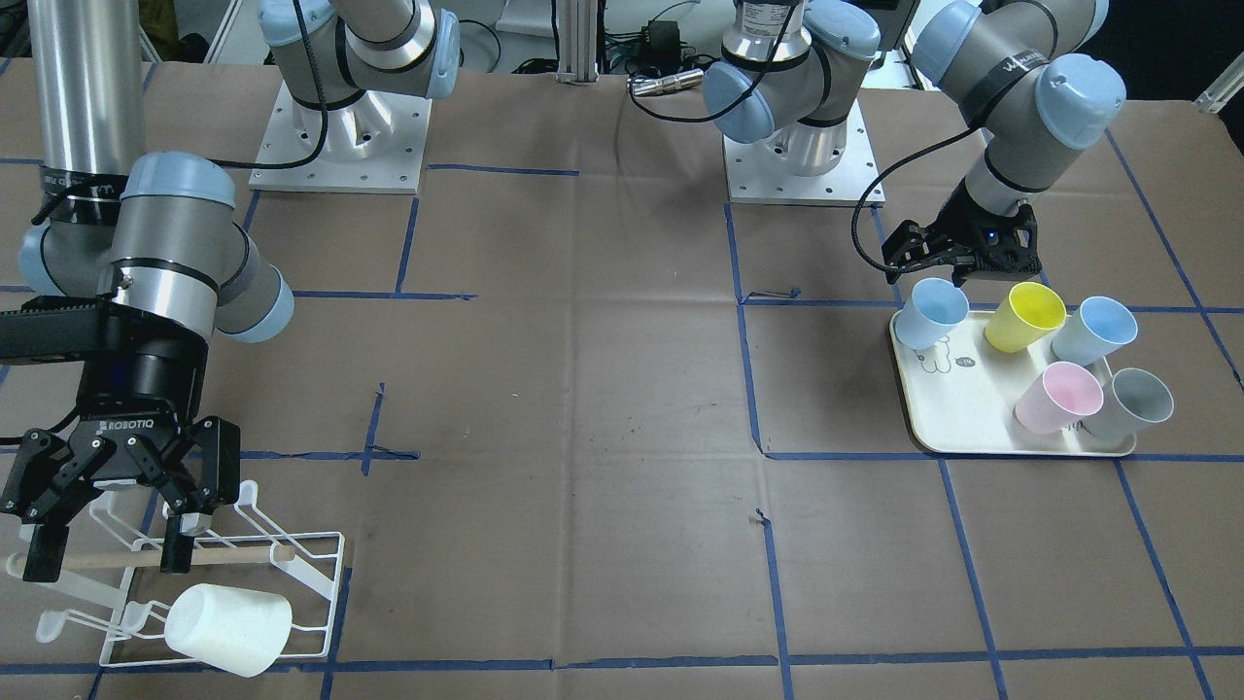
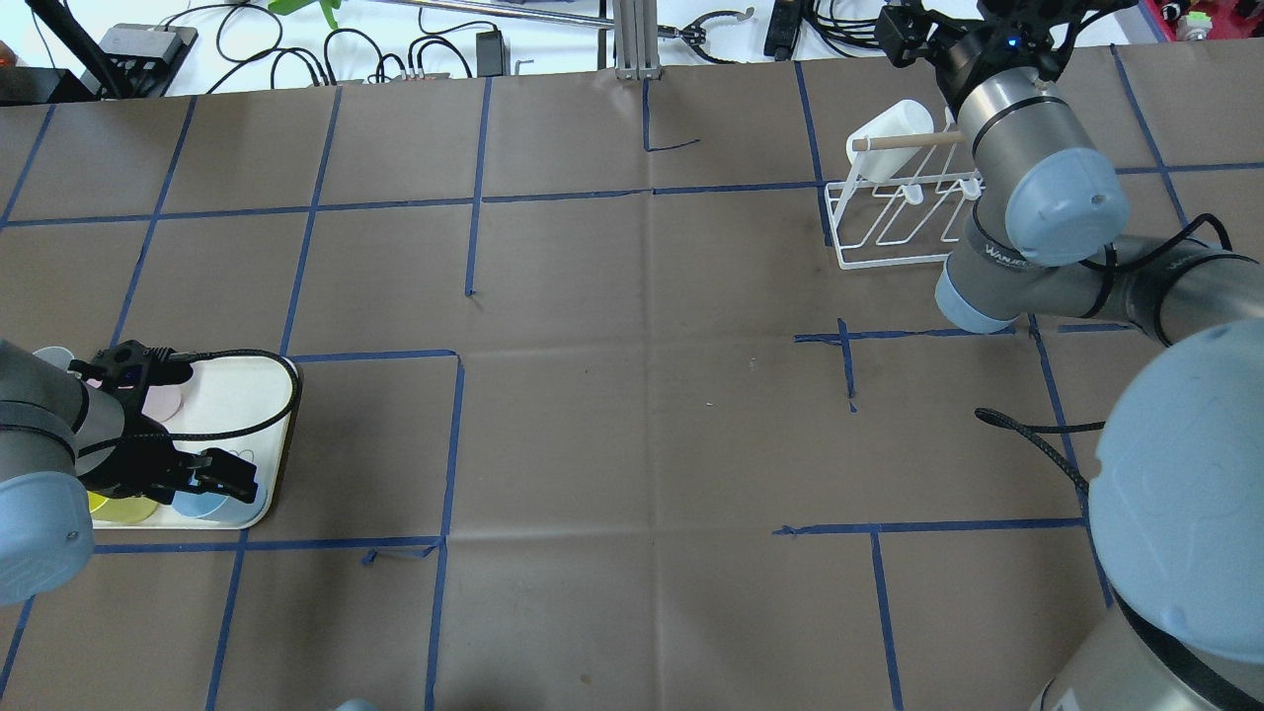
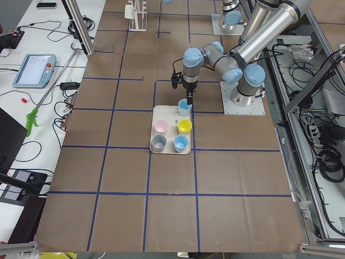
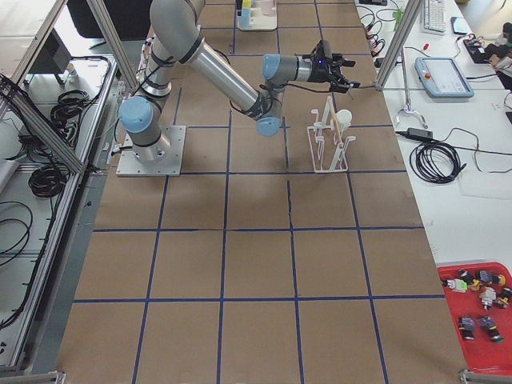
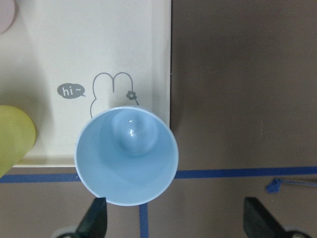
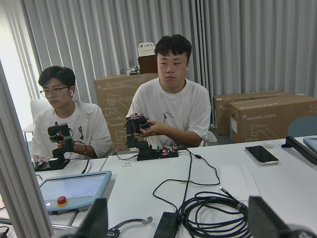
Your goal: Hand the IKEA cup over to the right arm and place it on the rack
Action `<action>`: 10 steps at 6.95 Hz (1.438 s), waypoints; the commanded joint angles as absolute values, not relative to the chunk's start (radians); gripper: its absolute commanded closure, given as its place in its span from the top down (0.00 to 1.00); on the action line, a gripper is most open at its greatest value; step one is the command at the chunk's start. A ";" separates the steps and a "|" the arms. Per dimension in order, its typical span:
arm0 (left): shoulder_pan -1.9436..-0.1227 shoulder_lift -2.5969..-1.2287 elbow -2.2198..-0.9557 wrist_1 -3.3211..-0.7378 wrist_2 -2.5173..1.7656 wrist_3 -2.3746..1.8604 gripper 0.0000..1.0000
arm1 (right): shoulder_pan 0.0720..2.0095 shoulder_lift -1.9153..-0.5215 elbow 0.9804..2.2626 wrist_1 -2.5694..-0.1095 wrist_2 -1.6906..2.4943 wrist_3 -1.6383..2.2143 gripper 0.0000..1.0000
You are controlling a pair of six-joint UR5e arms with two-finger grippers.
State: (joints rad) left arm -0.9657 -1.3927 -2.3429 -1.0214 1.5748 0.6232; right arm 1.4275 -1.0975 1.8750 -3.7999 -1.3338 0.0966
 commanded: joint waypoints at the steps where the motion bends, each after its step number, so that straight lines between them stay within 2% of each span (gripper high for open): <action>1: -0.971 -1.419 -2.350 -0.991 1.569 0.623 0.96 | 1.456 -1.144 1.873 -3.734 -1.164 0.100 1.00; 3: -0.971 -1.466 -2.350 -0.968 1.568 0.621 0.95 | 1.491 -1.205 1.876 -3.671 -1.091 0.168 1.00; 6: -0.971 -1.503 -2.349 -0.965 1.568 0.621 0.95 | 1.560 -1.216 1.878 -3.665 -1.051 0.487 1.00; 7: -0.973 -1.503 -2.345 -0.966 1.568 0.626 0.79 | 1.578 -1.219 1.876 -3.583 -1.046 0.587 1.00; 8: -0.971 -1.505 -2.341 -0.972 1.575 0.649 0.26 | 1.588 -1.226 1.878 -3.541 -1.043 0.692 1.00; 9: -0.971 -1.505 -2.339 -0.977 1.580 0.650 0.00 | 1.598 -1.229 1.885 -3.527 -1.005 0.821 1.00; 10: -0.971 -1.503 -2.338 -0.977 1.577 0.650 0.00 | 1.608 -1.235 1.907 -3.492 -0.993 0.963 1.00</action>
State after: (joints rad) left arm -0.9712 -1.5040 -2.3400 -0.9751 1.5770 0.6474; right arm 1.5954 -1.2284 1.8879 -3.5295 -1.0140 0.8016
